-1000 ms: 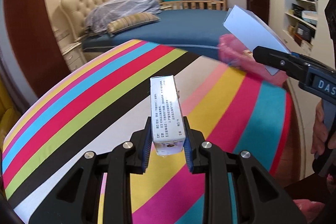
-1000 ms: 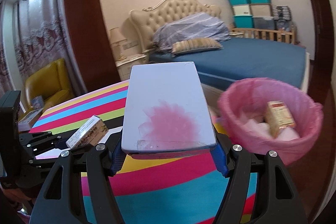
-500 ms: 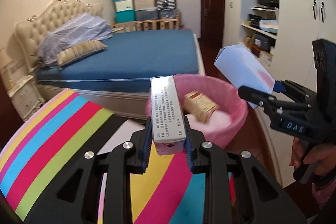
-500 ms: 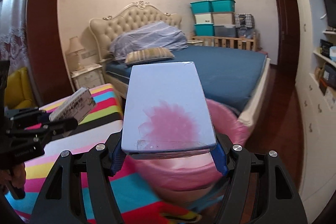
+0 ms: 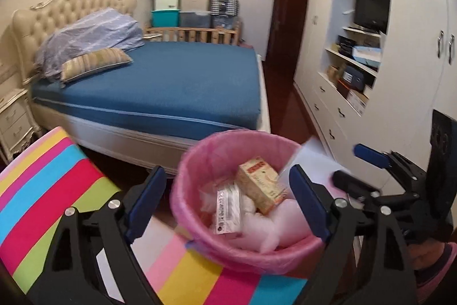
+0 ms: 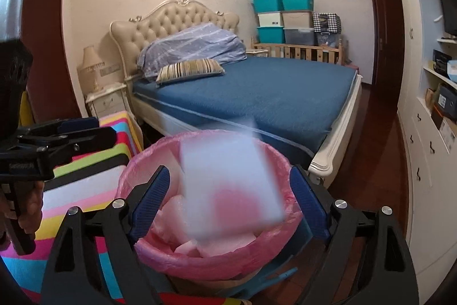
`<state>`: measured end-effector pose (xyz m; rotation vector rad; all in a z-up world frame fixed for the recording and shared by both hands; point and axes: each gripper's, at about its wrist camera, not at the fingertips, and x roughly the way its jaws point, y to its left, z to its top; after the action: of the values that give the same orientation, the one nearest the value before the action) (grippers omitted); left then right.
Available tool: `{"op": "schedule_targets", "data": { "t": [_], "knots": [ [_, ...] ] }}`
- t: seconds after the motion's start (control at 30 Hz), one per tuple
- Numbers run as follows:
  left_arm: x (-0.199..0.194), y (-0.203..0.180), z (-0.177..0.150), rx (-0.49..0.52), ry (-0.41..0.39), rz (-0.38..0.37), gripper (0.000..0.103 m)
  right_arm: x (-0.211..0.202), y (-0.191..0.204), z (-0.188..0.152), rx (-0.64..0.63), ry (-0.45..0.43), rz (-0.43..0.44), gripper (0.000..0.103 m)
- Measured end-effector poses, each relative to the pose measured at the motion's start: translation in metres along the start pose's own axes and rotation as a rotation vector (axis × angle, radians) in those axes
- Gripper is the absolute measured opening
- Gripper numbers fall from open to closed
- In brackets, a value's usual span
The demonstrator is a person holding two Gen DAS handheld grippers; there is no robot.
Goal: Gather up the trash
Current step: 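Open both grippers to drop the white boxes into the bin, then pull both tools back from the bin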
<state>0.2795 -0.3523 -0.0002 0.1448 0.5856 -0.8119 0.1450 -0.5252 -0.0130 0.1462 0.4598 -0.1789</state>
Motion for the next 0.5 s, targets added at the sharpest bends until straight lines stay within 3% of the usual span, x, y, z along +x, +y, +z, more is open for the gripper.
{"op": "schedule_targets", "data": {
  "t": [0.17,0.33,0.5],
  "knots": [
    [-0.041,0.022,-0.017,-0.012,-0.052,0.125,0.098,-0.032,-0.001,-0.007,0.005,-0.017,-0.005,0.082],
    [-0.079,0.032,-0.030,0.007,-0.075,0.214,0.098,-0.063,0.008,-0.015,-0.011,0.005,0.001,0.082],
    [-0.117,0.020,-0.034,0.064,-0.129,0.275,0.098,-0.081,0.035,-0.001,-0.077,0.025,-0.020,0.084]
  ]
}}
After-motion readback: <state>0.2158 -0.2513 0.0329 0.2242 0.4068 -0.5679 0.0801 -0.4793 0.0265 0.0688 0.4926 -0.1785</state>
